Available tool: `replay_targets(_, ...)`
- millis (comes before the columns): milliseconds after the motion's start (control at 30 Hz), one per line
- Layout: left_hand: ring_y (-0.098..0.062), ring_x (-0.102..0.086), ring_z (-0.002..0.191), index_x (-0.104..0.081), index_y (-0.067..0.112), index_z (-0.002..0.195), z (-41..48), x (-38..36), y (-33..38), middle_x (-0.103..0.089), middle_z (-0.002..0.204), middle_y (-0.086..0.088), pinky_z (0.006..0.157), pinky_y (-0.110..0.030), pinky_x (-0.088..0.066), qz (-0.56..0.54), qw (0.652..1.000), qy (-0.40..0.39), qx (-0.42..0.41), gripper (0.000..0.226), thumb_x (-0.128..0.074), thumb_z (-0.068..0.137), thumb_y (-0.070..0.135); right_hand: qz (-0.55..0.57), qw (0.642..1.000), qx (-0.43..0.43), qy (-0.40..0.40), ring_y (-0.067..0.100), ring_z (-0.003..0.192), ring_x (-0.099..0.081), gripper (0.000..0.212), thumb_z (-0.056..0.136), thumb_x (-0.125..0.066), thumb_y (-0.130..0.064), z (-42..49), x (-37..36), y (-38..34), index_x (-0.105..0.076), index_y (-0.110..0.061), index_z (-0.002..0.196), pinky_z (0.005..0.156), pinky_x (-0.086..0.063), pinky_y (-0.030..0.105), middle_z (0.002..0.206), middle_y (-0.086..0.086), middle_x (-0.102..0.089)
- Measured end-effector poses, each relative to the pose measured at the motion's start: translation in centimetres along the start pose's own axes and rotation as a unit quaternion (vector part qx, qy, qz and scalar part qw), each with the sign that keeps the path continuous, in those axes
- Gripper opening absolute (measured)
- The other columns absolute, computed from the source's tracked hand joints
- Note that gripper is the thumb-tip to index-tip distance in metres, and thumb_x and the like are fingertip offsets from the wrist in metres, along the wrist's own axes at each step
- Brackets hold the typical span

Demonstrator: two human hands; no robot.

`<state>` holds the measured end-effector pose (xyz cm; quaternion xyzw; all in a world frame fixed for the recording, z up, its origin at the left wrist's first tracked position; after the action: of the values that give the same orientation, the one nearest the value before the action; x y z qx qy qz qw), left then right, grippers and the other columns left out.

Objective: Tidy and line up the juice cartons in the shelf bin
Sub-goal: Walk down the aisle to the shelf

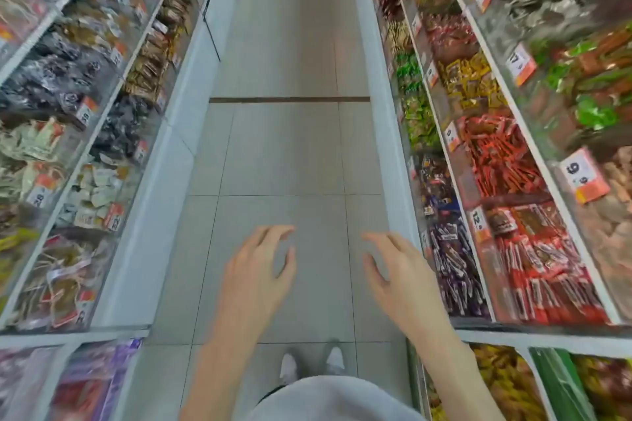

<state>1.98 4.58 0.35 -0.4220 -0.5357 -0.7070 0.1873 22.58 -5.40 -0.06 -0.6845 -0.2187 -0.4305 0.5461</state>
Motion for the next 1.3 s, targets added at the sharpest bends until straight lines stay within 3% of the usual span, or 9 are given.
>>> replay_targets(200, -0.004, -0.063, 0.106, -0.064, 0.037, 0.124, 2.5, -1.4, -0.3, -0.061, 0.114, 0.023, 0.079, -0.028, -0.047, 0.017, 0.999, -0.043, 0.028, 0.03, -0.067, 0.096, 0.029, -0.004, 1.0, 0.016, -0.023, 0.026, 0.108, -0.066, 0.035, 0.098, -0.068, -0.009, 5.0, 0.7, 1.2, -0.068, -0.013, 0.133, 0.09, -0.055, 0.04, 0.121, 0.004, -0.068)
replay_targets(467, -0.01, -0.065, 0.1, -0.066, 0.033, 0.123, 11.4, -3.8, -2.3, -0.059, 0.11, 0.024, 0.079, -0.029, -0.052, 0.033, 0.996, -0.059, 0.064, 0.026, -0.068, 0.097, 0.032, -0.025, 0.999, 0.012, -0.019, 0.027, 0.113, -0.065, 0.033, 0.102, -0.064, -0.02, 16.8, 0.0, 2.7, -0.066, -0.016, 0.135, 0.09, -0.056, 0.044, 0.127, 0.002, -0.066)
replay_targets(667, -0.008, -0.065, 0.1, -0.067, 0.034, 0.122, 24.6, -3.9, -4.3, -0.054, 0.106, 0.028, 0.074, -0.025, -0.045, 0.028, 0.995, -0.06, 0.074, 0.028, -0.071, 0.095, 0.026, -0.022, 1.0, 0.006, -0.011, 0.025, 0.113, -0.066, 0.032, 0.101, -0.065, -0.02, 29.9, -0.6, 1.5, -0.067, -0.018, 0.133, 0.087, -0.057, 0.043, 0.127, 0.0, -0.066)
replay_targets(933, -0.009, -0.066, 0.106, -0.066, 0.036, 0.122, 43.4, -2.9, -5.5, -0.064, 0.113, 0.022, 0.081, -0.034, -0.053, 0.007, 0.994, -0.074, 0.075, 0.027, -0.069, 0.097, 0.027, -0.006, 0.999, -0.032, -0.025, 0.022, 0.111, -0.066, 0.032, 0.101, -0.067, -0.02, 46.3, -0.1, 0.8, -0.067, -0.019, 0.133, 0.092, -0.057, 0.043, 0.123, -0.003, -0.067)
replay_targets(1133, -0.009, -0.066, 0.109, -0.065, 0.036, 0.125, 58.0, -4.5, -6.0, -0.064, 0.116, 0.019, 0.081, -0.031, -0.049, 0.021, 0.993, -0.093, 0.072, 0.028, -0.067, 0.098, 0.029, -0.002, 0.995, -0.083, -0.048, 0.023, 0.109, -0.068, 0.031, 0.099, -0.07, -0.017, 57.5, -0.9, 3.2, -0.069, -0.019, 0.13, 0.092, -0.057, 0.042, 0.123, -0.001, -0.068)
replay_targets(1300, -0.005, -0.065, 0.111, -0.065, 0.036, 0.128, 71.0, -6.9, -6.8, -0.063, 0.12, 0.021, 0.08, -0.024, -0.044, 0.03, 0.991, -0.11, 0.073, 0.029, -0.066, 0.099, 0.03, 0.004, 0.995, -0.092, -0.048, 0.019, 0.107, -0.068, 0.032, 0.099, -0.07, -0.02, 70.9, -0.9, 5.2, -0.068, -0.023, 0.131, 0.088, -0.056, 0.034, 0.123, -0.005, -0.067)
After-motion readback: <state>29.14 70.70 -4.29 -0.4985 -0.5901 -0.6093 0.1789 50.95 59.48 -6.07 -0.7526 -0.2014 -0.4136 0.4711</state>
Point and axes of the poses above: each hand's wrist, its own z-axis towards the middle knuckle, its own x-axis out of the back of the hand, y = z × x, the point moved 5 cm from there along z, towards the middle knuckle
